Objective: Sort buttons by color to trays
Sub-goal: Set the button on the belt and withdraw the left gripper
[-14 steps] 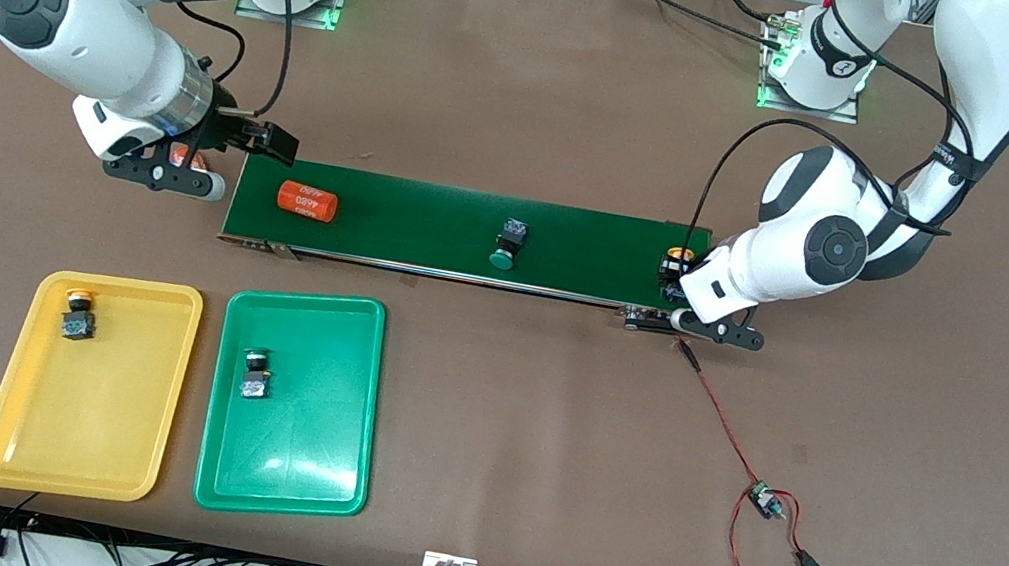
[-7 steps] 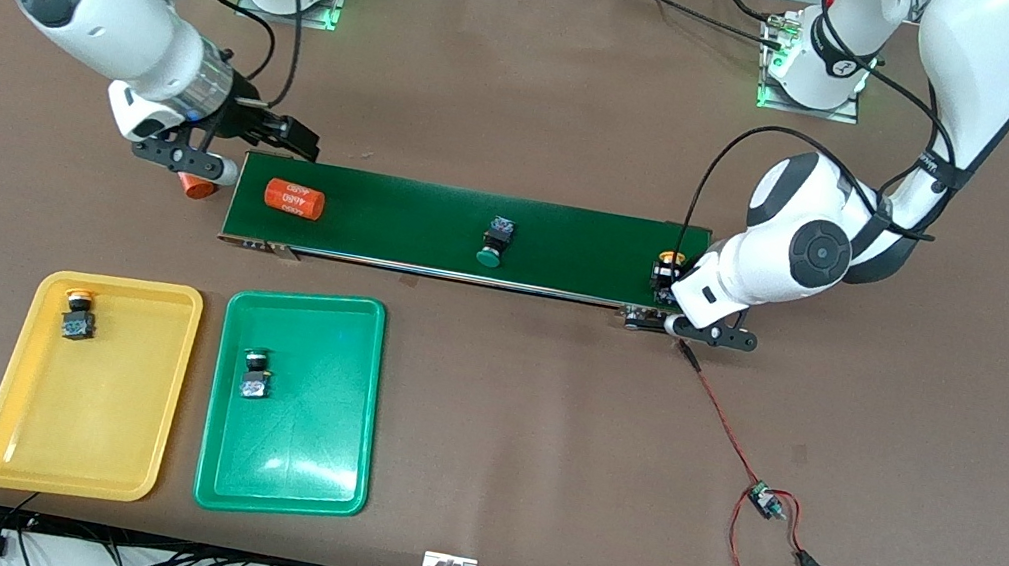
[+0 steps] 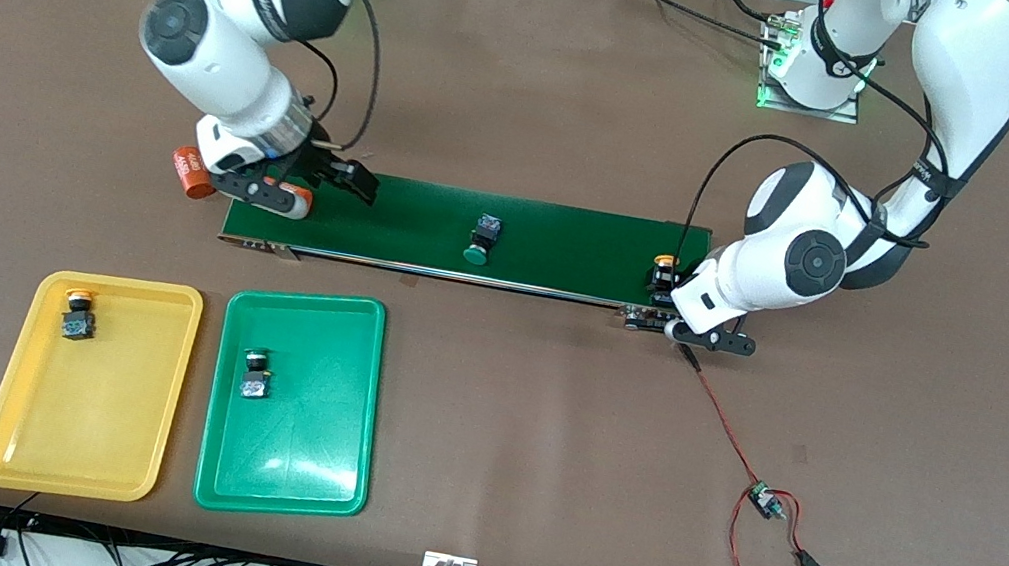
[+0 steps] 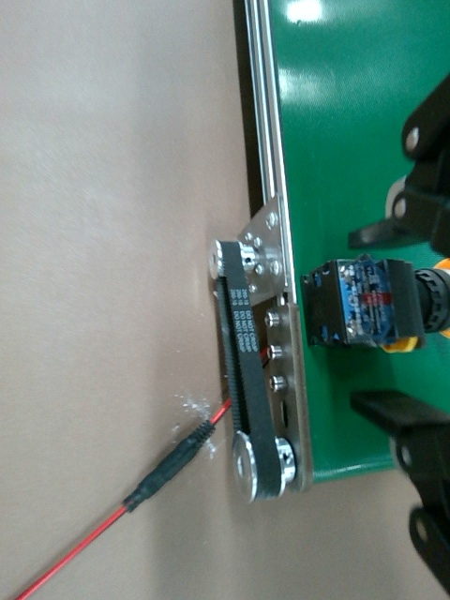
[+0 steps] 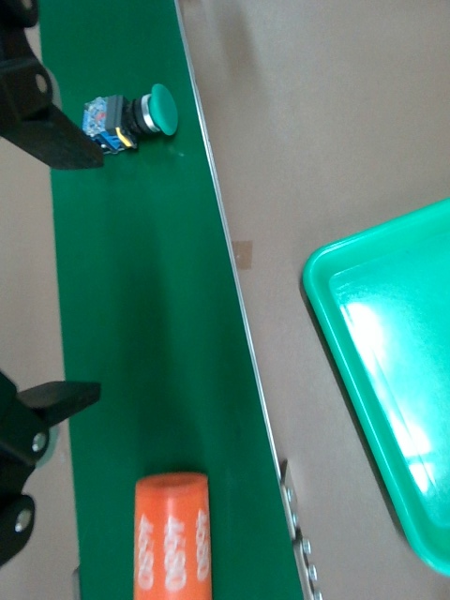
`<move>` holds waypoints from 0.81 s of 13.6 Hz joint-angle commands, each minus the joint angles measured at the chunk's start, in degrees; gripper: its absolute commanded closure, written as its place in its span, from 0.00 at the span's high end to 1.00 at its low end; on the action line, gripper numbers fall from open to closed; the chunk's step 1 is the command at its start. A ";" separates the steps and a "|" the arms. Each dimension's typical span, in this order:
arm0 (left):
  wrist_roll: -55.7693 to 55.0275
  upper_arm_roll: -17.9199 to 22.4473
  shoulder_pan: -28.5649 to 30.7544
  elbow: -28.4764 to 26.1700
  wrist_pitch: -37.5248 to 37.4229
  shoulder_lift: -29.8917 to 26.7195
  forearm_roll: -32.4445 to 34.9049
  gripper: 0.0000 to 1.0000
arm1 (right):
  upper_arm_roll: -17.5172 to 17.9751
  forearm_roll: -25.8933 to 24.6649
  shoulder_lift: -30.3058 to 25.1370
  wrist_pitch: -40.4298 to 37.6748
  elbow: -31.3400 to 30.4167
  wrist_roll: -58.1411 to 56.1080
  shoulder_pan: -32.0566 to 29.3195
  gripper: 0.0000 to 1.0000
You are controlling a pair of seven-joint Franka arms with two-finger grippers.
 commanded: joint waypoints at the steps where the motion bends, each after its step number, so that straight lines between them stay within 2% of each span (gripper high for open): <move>1: 1.07 0.84 -0.84 0.24 -6.94 -7.74 -0.96 1.00 | -0.26 -7.43 2.14 1.27 0.60 7.72 2.03 1.00; 3: 0.90 0.93 0.03 1.38 -9.77 -13.10 -1.05 1.00 | -0.18 -14.04 3.12 1.18 0.96 14.86 3.79 1.00; 5: 0.63 1.89 1.00 4.27 -14.42 -16.28 -0.35 1.00 | -0.18 -15.03 3.64 1.09 1.74 14.10 3.80 1.00; 8: 0.98 10.22 1.01 10.95 -21.10 -18.13 1.06 1.00 | 0.00 -15.21 5.13 0.48 3.24 13.92 4.06 1.00; 11: 1.34 15.33 1.09 17.54 -26.38 -18.49 1.06 1.00 | 0.18 -15.29 8.20 0.56 5.52 14.62 5.37 1.00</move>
